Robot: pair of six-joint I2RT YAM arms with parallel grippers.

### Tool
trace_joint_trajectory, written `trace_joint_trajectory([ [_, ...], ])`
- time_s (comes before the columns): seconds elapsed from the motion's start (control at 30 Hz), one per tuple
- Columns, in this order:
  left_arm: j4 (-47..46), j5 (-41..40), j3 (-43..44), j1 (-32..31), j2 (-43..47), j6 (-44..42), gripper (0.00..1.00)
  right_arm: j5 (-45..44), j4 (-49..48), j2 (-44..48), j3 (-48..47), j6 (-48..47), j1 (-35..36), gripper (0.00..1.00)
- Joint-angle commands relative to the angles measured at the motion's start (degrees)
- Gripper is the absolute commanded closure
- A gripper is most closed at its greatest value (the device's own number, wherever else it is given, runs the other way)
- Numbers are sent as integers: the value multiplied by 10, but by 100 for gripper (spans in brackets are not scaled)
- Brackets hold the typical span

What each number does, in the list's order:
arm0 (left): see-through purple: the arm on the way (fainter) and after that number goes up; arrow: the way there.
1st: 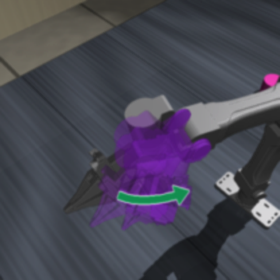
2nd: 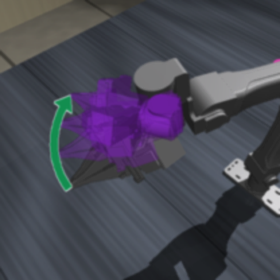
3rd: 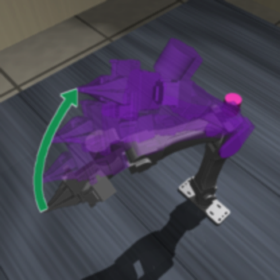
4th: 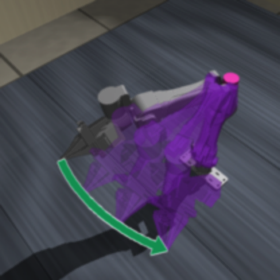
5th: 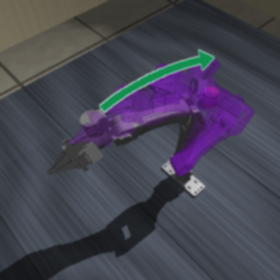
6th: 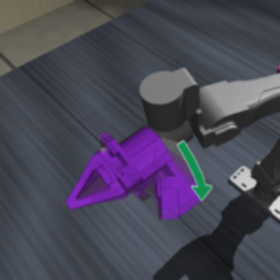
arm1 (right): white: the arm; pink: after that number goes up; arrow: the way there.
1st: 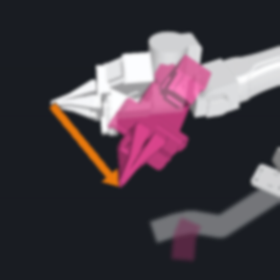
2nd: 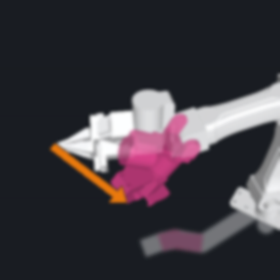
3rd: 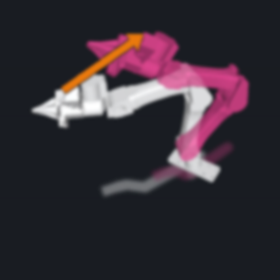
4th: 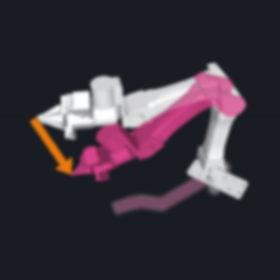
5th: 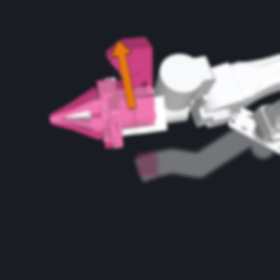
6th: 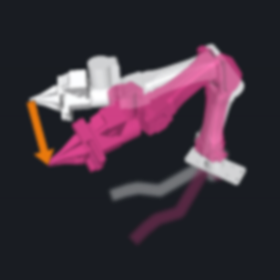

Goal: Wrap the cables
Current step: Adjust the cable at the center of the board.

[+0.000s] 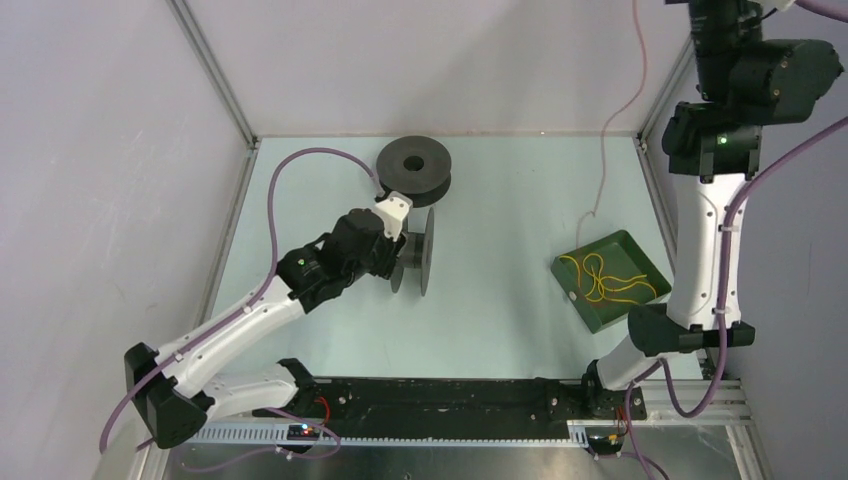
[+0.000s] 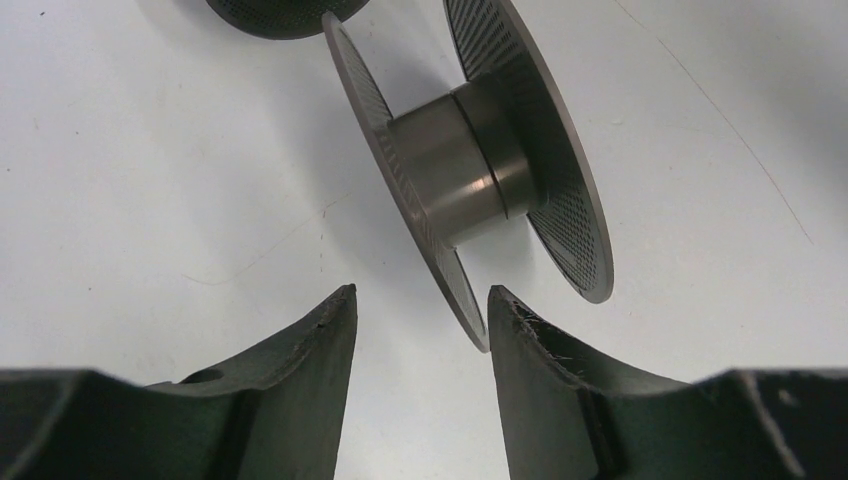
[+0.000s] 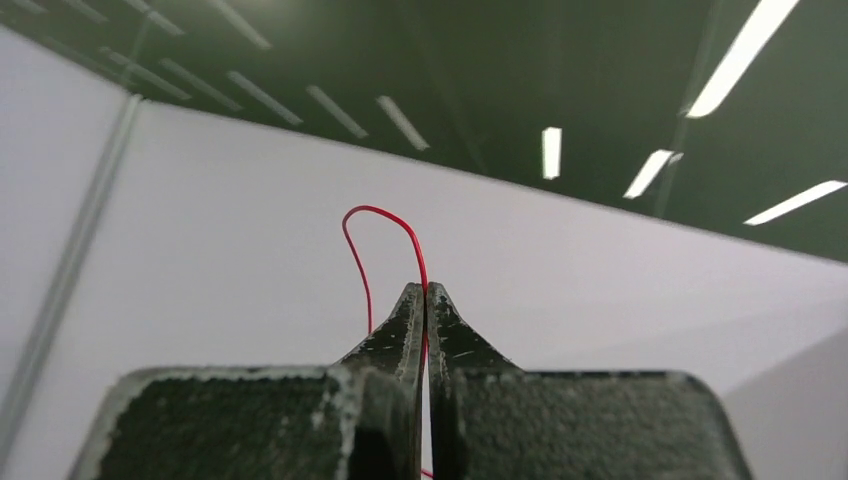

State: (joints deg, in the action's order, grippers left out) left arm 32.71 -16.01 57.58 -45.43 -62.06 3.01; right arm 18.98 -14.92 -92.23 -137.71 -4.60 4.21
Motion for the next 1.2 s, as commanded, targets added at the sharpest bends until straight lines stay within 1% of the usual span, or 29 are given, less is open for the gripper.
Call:
trace_joint_trajectory([
  [0.0, -18, -31, 24, 2, 28, 14, 45, 88, 23, 47, 103, 38, 28, 100],
  [0.03, -21, -35, 22, 2, 31, 16, 45, 100, 8, 67, 145, 38, 43, 100],
  [0.07, -25, -42, 20, 2, 37, 19, 45, 103, -1, 106, 234, 36, 62, 100],
  [0.1, -27, -50, 19, 2, 39, 19, 45, 99, -18, 126, 277, 34, 72, 100],
  [0.13, -31, -55, 18, 2, 45, 19, 45, 94, -25, 165, 364, 31, 93, 100],
  [0.17, -32, -67, 17, 2, 49, 19, 45, 78, -39, 183, 406, 32, 104, 100],
  [0.2, -37, -72, 15, 2, 57, 18, 45, 66, -48, 216, 476, 35, 125, 100],
  [0.23, -40, -79, 15, 2, 63, 16, 45, 46, -42, 242, 506, 42, 136, 100],
  [0.3, -48, -79, 14, 2, 86, 9, 45, 17, -2, 268, 576, 68, 166, 100],
  [0.4, -66, -55, 19, 2, 132, -12, 44, -8, 88, 283, 611, 112, 212, 100],
  [0.43, -79, -33, 19, 2, 143, -25, 42, -5, 104, 286, 621, 131, 219, 100],
  [0.5, -99, 4, 20, 2, 179, -62, 40, 14, 171, 290, 630, 153, 244, 100],
  [0.57, -112, 39, 23, 2, 195, -93, 37, 32, 210, 293, 637, 172, 259, 100],
  [0.63, -116, 91, 27, 2, 201, -125, 35, 44, 228, 296, 647, 194, 270, 100],
  [0.67, -117, 125, 29, 2, 201, -143, 35, 57, 229, 296, 654, 207, 273, 100],
  [0.8, -117, 174, 41, 2, 182, -172, 33, 91, 230, 294, 660, 227, 286, 100],
  [1.03, -117, 257, 65, 2, 131, -171, 32, 131, 229, 290, 670, 235, 313, 100],
  [1.17, -118, 274, 67, 2, 109, -174, 34, 162, 222, 286, 678, 243, 320, 100],
])
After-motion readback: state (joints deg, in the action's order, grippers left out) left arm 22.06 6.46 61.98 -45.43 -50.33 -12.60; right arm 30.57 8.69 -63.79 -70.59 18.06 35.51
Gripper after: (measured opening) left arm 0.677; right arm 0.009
